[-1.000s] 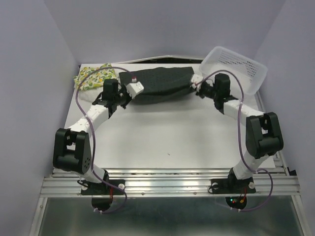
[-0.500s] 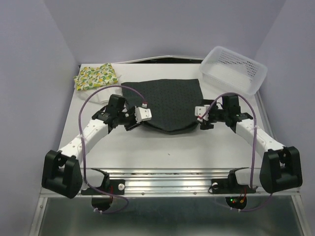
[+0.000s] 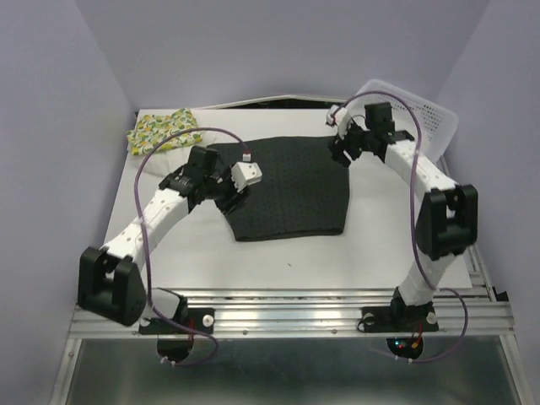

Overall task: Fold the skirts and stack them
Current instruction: Flatten the skirt out

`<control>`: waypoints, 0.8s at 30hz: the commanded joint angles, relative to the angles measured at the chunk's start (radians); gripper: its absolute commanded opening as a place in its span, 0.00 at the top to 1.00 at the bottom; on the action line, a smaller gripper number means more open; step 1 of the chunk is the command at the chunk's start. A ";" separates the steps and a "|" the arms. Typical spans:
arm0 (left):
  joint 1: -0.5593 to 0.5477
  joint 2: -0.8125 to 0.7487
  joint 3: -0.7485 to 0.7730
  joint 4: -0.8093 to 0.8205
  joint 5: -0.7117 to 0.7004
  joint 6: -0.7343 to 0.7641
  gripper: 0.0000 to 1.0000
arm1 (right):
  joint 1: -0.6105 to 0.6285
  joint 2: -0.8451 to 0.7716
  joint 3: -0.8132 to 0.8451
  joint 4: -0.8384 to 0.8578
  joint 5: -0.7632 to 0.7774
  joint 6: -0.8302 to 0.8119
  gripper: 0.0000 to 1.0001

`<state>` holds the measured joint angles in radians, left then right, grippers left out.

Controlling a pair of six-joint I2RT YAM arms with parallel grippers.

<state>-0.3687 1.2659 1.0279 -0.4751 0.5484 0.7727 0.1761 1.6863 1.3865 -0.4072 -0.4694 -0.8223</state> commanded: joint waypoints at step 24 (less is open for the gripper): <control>0.057 0.880 0.611 -0.009 -0.291 -0.363 0.62 | 0.308 0.190 -0.191 -0.451 -0.025 0.098 0.47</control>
<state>-0.3321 2.0426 1.4727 -0.4351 0.3145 0.4053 0.3340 1.9049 1.2778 -0.6147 -0.3477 -0.7410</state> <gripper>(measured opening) 0.377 0.520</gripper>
